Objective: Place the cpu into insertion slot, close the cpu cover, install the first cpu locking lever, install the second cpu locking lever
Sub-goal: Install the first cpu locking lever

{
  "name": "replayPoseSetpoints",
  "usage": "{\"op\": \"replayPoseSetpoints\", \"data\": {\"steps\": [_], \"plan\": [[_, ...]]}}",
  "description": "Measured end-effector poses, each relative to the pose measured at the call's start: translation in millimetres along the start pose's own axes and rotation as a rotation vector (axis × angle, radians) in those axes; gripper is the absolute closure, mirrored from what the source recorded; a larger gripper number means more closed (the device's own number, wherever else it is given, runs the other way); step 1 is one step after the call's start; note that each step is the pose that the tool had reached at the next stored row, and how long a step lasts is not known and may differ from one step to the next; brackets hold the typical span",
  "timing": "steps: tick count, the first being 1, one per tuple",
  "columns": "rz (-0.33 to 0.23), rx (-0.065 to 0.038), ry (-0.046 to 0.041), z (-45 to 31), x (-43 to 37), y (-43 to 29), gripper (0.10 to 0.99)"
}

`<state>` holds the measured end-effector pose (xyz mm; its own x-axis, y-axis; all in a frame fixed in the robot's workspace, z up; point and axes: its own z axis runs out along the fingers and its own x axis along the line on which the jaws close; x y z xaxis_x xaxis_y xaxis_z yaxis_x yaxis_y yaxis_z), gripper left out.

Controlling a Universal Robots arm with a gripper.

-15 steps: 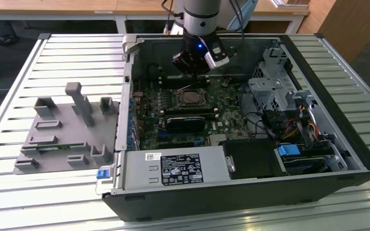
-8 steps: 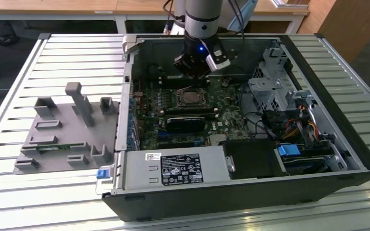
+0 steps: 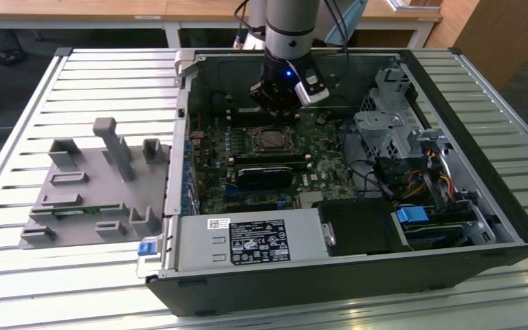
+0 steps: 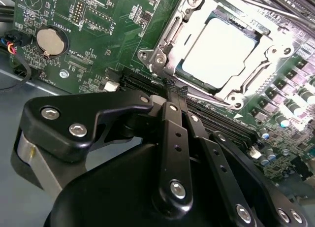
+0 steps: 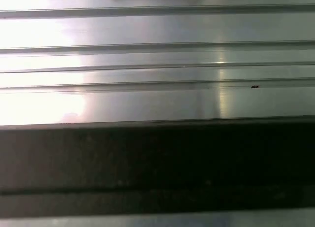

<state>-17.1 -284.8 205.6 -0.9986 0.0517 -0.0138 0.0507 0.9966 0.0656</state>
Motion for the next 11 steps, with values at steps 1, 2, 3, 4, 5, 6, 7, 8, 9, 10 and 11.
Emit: {"op": "replayPoseSetpoints", "data": {"steps": [1, 2, 3, 4, 5, 6, 7, 8, 9, 10, 11], "plan": [[0.0, 0.0, 0.0, 0.9, 0.0, -0.1, 0.98], [0.0, 0.0, 0.0, 1.6, 0.0, -0.1, 0.98], [0.0, 0.0, 0.0, 2.3, 0.0, -0.1, 0.98], [0.0, 0.0, 0.0, 2.7, -0.1, -0.2, 0.98], [0.0, 0.0, 0.0, 3.2, 0.0, -0.2, 0.98], [0.0, 0.0, 0.0, 3.6, -0.1, -0.2, 0.98], [0.0, 0.0, 0.0, 4.0, -0.1, -0.3, 0.98], [0.0, 0.001, 0.0, 4.3, -0.1, -0.3, 0.98], [0.0, 0.002, -0.0001, 4.7, -0.1, -0.3, 0.98], [0.0, 0.002, -0.0001, 5.0, -0.1, -0.3, 0.98], [0.0, 0.003, -0.0001, 5.3, 0.0, -0.3, 0.98]]}}
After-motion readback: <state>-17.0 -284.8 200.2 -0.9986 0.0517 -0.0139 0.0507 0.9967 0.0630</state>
